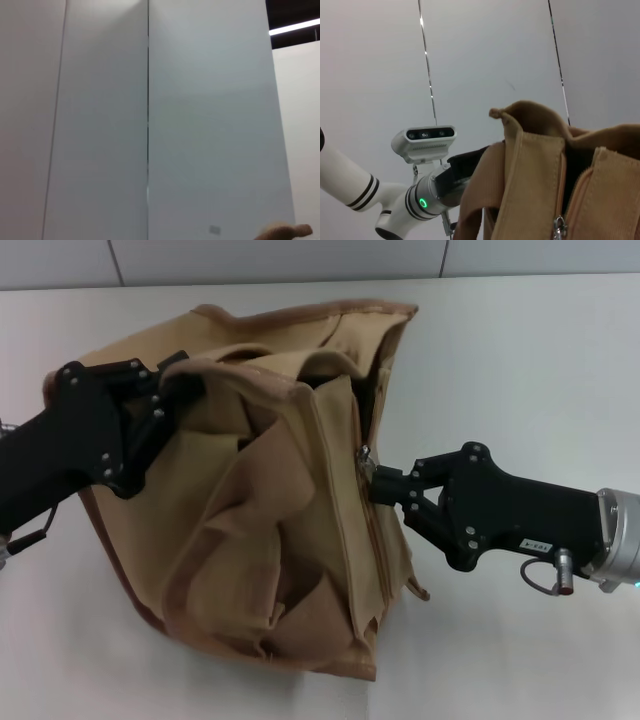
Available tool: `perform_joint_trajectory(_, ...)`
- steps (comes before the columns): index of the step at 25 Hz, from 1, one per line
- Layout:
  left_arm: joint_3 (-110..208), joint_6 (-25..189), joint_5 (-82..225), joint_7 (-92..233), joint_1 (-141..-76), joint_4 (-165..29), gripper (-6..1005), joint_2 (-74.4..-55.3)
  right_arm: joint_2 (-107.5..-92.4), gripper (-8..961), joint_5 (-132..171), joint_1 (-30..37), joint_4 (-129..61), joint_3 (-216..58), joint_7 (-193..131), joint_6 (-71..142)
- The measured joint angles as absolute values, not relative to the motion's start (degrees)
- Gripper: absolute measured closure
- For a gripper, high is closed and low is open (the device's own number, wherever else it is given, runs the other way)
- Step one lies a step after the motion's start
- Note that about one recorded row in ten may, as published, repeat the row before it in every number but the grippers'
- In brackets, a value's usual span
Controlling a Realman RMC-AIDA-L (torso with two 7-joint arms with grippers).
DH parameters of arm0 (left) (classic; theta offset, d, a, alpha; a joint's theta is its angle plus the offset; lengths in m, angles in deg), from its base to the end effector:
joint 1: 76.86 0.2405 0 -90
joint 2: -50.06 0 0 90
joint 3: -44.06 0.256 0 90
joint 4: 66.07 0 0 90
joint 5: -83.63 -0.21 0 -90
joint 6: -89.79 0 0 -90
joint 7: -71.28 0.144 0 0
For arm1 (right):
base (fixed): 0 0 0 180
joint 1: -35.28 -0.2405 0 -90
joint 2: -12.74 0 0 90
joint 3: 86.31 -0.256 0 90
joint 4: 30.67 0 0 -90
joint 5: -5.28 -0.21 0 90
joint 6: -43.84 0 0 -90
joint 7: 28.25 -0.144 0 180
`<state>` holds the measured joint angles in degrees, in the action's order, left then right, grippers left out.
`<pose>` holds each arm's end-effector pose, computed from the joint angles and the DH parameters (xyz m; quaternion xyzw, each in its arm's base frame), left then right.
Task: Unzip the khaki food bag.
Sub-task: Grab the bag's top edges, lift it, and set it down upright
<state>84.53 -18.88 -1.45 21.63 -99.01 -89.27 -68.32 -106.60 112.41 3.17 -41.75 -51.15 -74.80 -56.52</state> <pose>-0.2566 0.2689 0.0222 -0.8404 -0.0539 -0.4960 0.2116 0.2370 0.2756 -0.0493 -0.9011 0.0899 0.4154 0.0865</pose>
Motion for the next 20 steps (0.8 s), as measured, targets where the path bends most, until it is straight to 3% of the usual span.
perform_joint_trajectory(20,80.7,-19.3,0.5,21.3,-97.9,-88.3,936,-68.41,-106.51,951,112.4,5.0,-42.3,-51.3,-74.7,-56.6)
